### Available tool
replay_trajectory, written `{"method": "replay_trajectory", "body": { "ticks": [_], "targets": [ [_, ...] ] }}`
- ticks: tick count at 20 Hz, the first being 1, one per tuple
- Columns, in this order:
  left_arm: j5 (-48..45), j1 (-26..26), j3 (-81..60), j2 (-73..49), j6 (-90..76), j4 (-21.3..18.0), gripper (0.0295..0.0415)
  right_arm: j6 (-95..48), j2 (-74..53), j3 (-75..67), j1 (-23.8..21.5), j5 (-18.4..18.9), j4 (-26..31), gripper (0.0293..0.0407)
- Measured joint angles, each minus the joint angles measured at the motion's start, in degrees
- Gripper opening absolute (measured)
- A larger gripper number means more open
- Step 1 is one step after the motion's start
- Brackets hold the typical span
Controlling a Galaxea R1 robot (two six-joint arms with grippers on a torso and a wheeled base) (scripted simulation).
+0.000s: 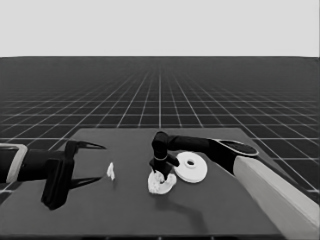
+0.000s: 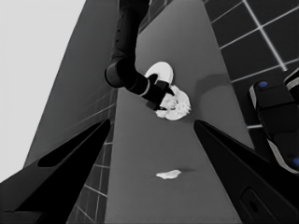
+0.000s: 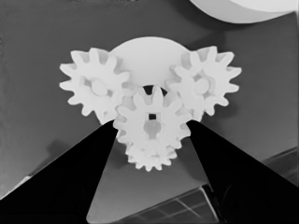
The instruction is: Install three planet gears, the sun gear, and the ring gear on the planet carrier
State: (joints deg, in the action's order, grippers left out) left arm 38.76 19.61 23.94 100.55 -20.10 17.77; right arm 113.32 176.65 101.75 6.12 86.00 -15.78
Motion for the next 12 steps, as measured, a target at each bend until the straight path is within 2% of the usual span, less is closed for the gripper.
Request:
{"method": "replay_trajectory", "body": {
  "ticks": [12],
  "targets": [
    [0.0, 0.0, 0.0, 0.0, 0.0, 0.0, 0.0385, 7.2, -0.01, 0.01, 0.03, 0.0, 0.0, 0.0311]
  ]
}}
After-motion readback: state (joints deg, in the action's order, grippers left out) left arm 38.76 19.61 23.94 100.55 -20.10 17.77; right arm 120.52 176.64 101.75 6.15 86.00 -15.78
